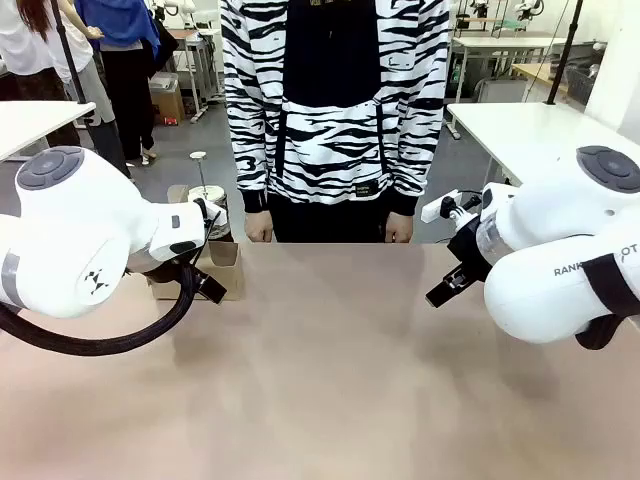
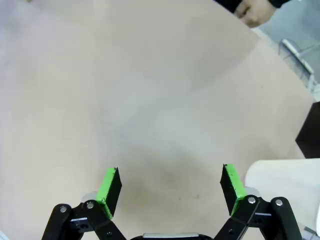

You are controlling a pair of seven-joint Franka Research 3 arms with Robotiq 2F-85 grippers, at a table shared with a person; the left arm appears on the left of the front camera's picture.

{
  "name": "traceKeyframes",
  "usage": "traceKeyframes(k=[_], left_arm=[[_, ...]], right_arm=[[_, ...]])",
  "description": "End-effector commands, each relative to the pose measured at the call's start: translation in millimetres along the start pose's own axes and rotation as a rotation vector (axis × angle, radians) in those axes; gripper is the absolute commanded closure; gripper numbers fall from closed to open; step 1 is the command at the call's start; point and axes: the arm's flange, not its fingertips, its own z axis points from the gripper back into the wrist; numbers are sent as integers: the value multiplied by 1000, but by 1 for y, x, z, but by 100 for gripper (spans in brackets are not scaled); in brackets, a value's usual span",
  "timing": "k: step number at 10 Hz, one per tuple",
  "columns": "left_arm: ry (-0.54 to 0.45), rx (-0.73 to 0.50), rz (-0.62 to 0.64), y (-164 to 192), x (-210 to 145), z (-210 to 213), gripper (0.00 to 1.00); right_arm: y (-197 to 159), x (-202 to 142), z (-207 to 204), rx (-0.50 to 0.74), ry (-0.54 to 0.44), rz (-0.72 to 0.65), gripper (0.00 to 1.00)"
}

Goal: Pour a drink into a cup and package it in a carrier.
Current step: Pick up the 600 ml Paper Cup and place it in the middle top area of the table.

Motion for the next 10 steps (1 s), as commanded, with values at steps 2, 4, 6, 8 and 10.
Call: traceKeyframes(k=[2,4,6,8,10], left_arm=[[0,0,0,0,0,0,0],[0,0,0,0,0,0,0],[0,0,0,0,0,0,0],[0,0,0,0,0,0,0],[0,0,0,0,0,0,0]], right_arm=[[0,0,0,0,0,0,0],[0,0,0,0,0,0,0],[0,0,0,0,0,0,0],[0,0,0,0,0,0,0],[-12,15,26,-18,-14,-18,0]])
